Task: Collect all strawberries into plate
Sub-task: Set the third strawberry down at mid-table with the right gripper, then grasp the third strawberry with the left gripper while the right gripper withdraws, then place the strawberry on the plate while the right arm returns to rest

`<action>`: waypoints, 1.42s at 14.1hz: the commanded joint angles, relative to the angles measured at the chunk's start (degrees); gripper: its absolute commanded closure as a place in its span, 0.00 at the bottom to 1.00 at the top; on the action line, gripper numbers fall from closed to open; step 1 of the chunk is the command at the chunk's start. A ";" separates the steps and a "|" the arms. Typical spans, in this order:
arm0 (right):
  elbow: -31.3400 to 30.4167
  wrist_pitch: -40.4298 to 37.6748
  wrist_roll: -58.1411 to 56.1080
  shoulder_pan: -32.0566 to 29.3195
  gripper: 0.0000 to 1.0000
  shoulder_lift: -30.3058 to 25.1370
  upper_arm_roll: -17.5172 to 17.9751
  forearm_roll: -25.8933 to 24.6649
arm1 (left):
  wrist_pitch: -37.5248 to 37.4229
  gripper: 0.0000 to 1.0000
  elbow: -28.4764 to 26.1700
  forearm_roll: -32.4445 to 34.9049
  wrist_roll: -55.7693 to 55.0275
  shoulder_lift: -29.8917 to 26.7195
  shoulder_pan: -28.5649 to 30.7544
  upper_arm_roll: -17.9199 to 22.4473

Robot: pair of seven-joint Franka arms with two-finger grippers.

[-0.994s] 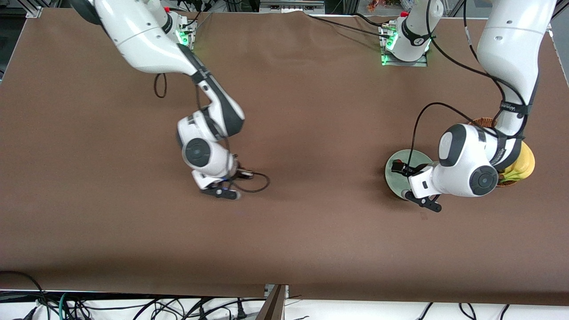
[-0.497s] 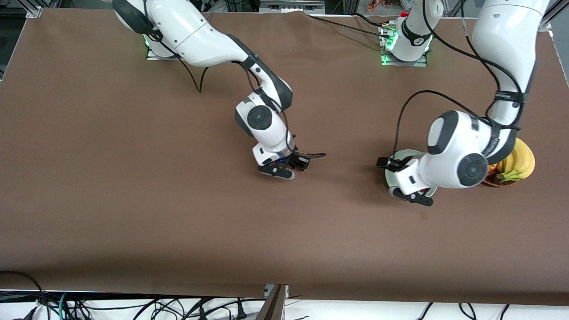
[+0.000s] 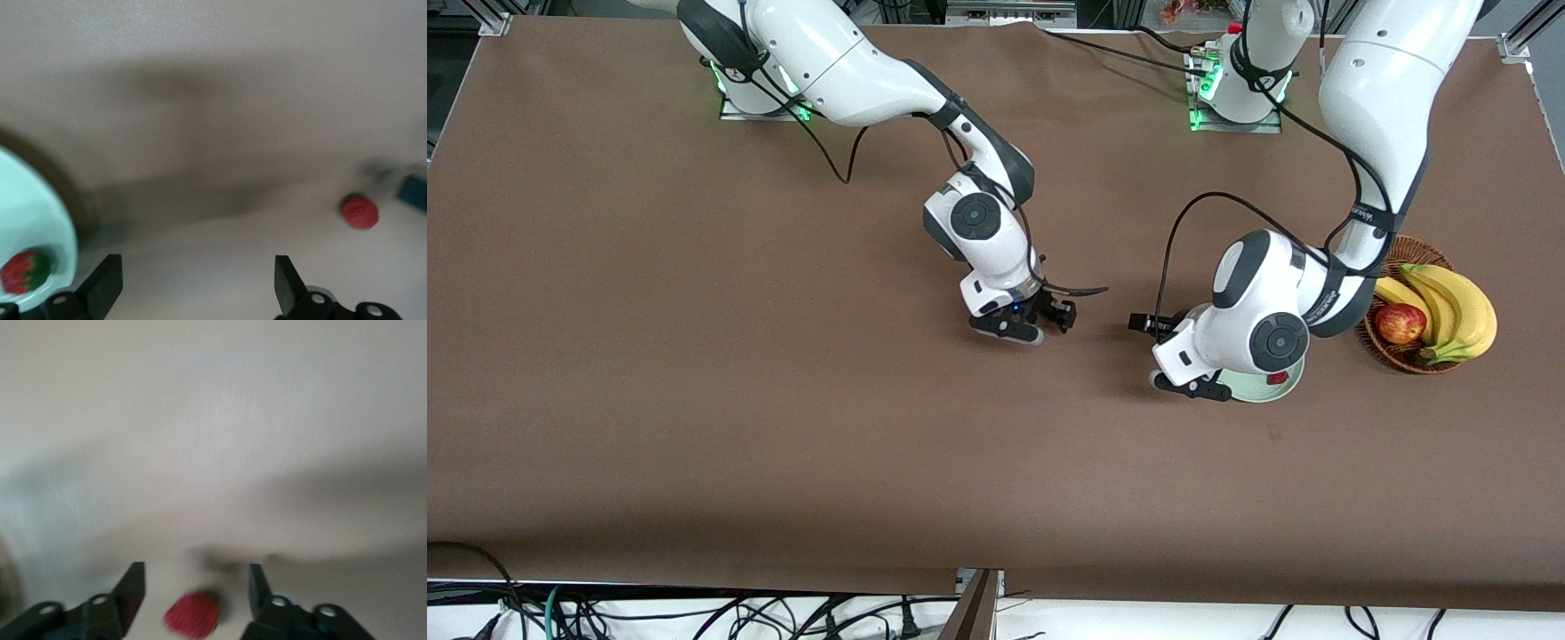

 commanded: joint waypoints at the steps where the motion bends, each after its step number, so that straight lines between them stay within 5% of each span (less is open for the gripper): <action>1: 0.99 -5.85 -6.87 -3.50 0.00 -2.22 -0.82 -0.24 | 1.33 0.00 -0.26 0.03 -2.88 -0.03 -0.95 0.06; 10: 0.90 -32.04 -45.37 -22.74 0.00 -13.19 -0.74 -0.42 | 11.86 0.00 -0.96 0.91 -31.61 2.07 -11.57 0.50; 14: 0.73 -41.53 -56.72 -30.83 0.00 -19.17 -0.82 -0.77 | 20.21 0.00 -7.36 1.00 -34.79 1.82 -12.55 0.59; 19: -1.20 -52.18 -63.59 -36.38 0.00 -29.54 -3.02 -5.25 | 21.19 0.00 -9.66 1.00 -35.06 1.73 -12.90 0.68; 20: -2.86 -53.33 -64.03 -37.44 0.00 -32.35 -3.02 -5.25 | 21.19 0.12 -9.67 1.00 -35.06 1.73 -13.08 0.68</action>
